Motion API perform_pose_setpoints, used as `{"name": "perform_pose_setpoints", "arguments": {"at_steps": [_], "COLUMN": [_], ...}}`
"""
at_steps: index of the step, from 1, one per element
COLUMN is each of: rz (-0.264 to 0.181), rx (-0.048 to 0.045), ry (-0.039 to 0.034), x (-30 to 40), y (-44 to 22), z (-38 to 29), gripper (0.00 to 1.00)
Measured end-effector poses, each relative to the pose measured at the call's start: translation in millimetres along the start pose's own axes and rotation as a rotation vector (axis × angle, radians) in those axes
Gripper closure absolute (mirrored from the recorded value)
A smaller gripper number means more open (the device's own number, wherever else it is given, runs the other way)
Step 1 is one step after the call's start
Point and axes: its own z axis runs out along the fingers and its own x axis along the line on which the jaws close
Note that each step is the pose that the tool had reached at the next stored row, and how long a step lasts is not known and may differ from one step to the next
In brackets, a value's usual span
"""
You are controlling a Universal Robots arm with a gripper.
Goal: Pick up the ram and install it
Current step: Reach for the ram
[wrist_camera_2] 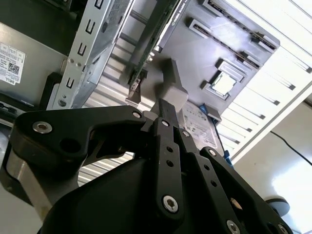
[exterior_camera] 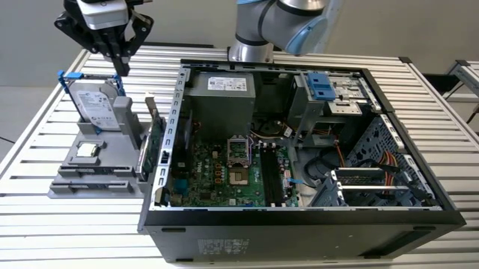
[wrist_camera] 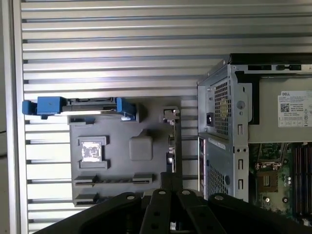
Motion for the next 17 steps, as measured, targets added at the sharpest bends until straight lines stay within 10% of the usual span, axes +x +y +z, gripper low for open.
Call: {"name": "perform_pose_setpoints", "arguments": {"at_steps": [17], "rz": [0.000], "rx": [-0.0004], "ry": [0.0000], "x": [20.0], "y": [-0.8], "z": [-0.3], "gripper": [1.00]}}
